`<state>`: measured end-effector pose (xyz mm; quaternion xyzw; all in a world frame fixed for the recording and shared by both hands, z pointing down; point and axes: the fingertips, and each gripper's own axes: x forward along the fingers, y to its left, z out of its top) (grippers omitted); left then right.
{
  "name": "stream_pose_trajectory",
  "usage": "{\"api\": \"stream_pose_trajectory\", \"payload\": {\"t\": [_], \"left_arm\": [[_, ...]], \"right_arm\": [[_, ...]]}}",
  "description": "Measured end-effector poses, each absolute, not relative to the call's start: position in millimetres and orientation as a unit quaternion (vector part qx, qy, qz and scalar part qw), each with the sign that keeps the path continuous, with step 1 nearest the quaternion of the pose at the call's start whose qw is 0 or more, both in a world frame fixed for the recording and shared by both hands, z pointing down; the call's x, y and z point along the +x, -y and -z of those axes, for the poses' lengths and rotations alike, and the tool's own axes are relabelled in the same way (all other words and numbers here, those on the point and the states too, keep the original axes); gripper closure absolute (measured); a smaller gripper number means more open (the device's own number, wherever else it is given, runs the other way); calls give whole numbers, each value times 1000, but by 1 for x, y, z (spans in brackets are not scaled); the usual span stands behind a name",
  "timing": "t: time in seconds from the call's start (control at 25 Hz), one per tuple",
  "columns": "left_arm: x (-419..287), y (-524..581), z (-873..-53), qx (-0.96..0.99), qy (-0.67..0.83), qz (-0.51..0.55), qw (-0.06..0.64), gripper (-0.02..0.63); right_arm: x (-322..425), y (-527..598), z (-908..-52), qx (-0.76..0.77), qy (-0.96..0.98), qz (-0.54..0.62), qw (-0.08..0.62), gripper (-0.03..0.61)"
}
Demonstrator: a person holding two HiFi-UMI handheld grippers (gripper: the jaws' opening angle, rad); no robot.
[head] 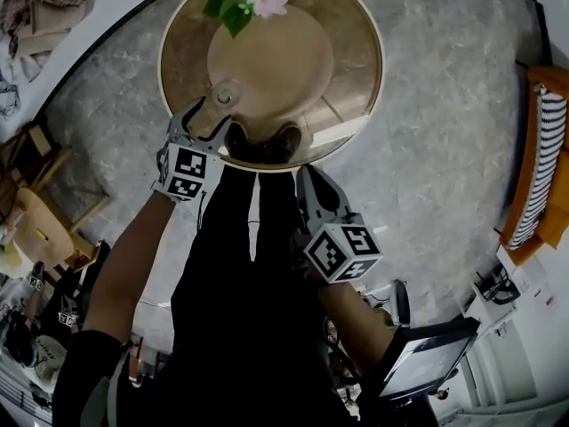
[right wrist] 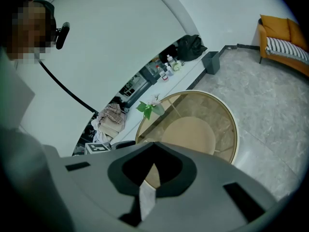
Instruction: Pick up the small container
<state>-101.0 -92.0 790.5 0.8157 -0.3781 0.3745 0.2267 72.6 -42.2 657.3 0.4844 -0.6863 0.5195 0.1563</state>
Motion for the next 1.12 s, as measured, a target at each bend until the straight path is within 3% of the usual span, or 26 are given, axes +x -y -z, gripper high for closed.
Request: {"api": "stream_pose_trajectory", "payload": {"t": [0.28, 1.12], "left_arm": [[-100, 99, -830, 810, 355, -404, 236, 298], [-82, 112, -891, 785, 338, -447, 263, 287]], "right_arm": [[74, 35, -675, 483, 676, -532, 161, 583], [85, 9, -709, 485, 647, -558, 188, 583]]}}
